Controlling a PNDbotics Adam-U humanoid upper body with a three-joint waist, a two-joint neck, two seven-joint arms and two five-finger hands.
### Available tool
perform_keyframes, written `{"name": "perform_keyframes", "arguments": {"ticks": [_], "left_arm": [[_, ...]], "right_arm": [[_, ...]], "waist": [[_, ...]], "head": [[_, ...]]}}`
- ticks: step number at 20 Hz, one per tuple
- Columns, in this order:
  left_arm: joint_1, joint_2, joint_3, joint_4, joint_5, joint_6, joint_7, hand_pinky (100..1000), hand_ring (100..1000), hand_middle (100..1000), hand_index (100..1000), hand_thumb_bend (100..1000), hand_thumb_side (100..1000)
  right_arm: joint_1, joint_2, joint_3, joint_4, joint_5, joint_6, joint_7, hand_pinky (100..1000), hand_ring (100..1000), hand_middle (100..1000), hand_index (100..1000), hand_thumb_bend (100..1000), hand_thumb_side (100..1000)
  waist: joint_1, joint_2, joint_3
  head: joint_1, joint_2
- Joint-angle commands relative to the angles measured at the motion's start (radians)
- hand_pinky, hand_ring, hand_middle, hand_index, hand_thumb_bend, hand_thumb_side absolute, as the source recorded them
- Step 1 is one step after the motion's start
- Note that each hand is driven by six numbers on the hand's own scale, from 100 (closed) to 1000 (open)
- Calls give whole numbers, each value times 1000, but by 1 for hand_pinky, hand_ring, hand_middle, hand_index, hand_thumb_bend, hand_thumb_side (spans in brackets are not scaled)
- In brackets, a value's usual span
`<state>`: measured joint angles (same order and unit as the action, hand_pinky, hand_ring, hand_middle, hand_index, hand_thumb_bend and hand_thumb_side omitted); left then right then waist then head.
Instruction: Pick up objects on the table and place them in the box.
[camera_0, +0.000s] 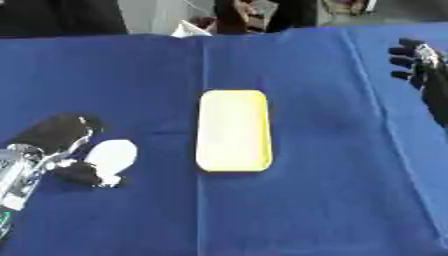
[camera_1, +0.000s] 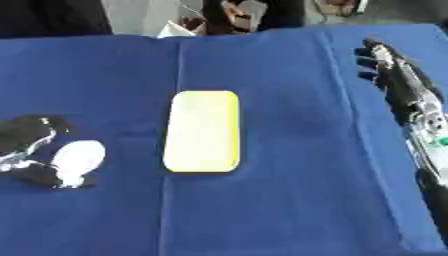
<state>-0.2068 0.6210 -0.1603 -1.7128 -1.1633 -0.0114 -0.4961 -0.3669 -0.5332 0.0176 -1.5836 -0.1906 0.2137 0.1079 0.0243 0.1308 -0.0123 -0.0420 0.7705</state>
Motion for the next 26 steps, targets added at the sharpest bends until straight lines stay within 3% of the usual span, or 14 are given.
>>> {"name": "perform_keyframes", "arguments": {"ticks": [1, 2, 3, 8, 13, 26], "left_arm": [[-5, 19, 8, -30, -24, 11, 9, 890, 790, 735, 824, 820, 603], [-5, 19, 8, -31, -29, 17, 12, 895, 799, 742, 830, 833, 626], [-5, 19, 9, -32, -33, 22, 15, 882, 767, 713, 807, 797, 568], [-5, 15, 9, -21, -29, 47, 30, 866, 733, 683, 780, 724, 519], [-3, 10, 8, 23, 44, 67, 36, 842, 713, 681, 777, 657, 557], [-10, 9, 2, 98, 191, 62, 26, 836, 735, 716, 808, 664, 666]], "right_arm": [[-16, -15, -9, -18, 2, -1, 1, 901, 929, 868, 963, 100, 867], [-16, -15, -9, -18, 2, -1, 1, 901, 929, 868, 963, 100, 867], [-16, -15, -9, -18, 2, 0, 1, 901, 929, 868, 963, 100, 867], [-16, -14, -9, -18, 2, 0, 2, 901, 929, 869, 963, 100, 868], [-16, -15, -10, -18, 3, 0, 2, 901, 929, 868, 963, 100, 868], [-16, -16, -9, -17, 3, -1, 3, 902, 929, 869, 963, 100, 867]], "waist": [[1, -11, -1], [1, -10, -2], [1, -10, -2], [1, -9, -1], [0, -9, 0], [-1, -10, 2]], "head": [[-10, -1], [-9, -1], [-10, -1], [-10, -1], [-10, -1], [-10, -1]]}}
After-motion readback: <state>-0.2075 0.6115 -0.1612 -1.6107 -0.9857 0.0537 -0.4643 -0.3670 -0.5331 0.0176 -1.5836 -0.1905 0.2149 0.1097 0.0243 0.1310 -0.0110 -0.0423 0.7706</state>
